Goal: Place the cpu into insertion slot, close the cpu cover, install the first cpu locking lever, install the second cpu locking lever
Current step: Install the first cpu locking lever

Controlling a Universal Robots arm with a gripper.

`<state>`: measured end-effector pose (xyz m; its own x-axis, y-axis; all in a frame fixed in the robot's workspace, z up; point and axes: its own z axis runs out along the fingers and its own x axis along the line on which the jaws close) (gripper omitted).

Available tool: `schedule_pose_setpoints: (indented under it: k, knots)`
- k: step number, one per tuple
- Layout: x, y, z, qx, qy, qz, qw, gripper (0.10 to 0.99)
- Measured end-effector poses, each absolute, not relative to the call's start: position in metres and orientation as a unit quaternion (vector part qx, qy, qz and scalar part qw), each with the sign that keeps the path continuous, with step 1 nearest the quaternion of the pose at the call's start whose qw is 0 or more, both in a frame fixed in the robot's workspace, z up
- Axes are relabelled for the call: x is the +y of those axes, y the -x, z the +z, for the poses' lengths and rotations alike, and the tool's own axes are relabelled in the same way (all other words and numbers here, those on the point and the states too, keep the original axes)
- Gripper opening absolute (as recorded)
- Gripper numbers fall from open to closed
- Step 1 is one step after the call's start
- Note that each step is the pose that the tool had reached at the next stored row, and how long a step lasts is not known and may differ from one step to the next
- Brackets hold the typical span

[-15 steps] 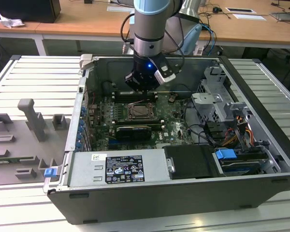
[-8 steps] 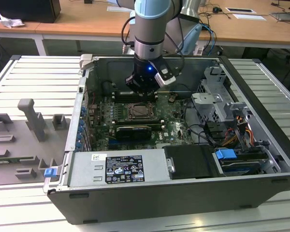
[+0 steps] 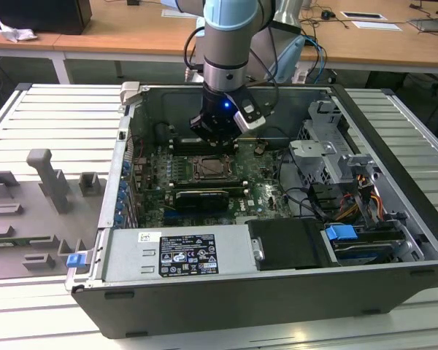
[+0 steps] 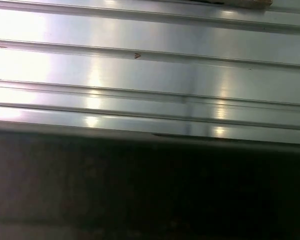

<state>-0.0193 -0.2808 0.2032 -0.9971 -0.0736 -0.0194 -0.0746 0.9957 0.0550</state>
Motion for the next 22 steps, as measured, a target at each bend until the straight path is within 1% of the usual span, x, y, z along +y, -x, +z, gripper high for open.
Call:
schedule_pose_setpoints:
  k: [15, 22]
  knots:
    - [-0.283, 0.019, 0.201, 0.999, 0.031, 0.031, 0.009, 0.106]
    - [-0.283, 0.019, 0.215, 0.999, 0.031, 0.031, 0.009, 0.106]
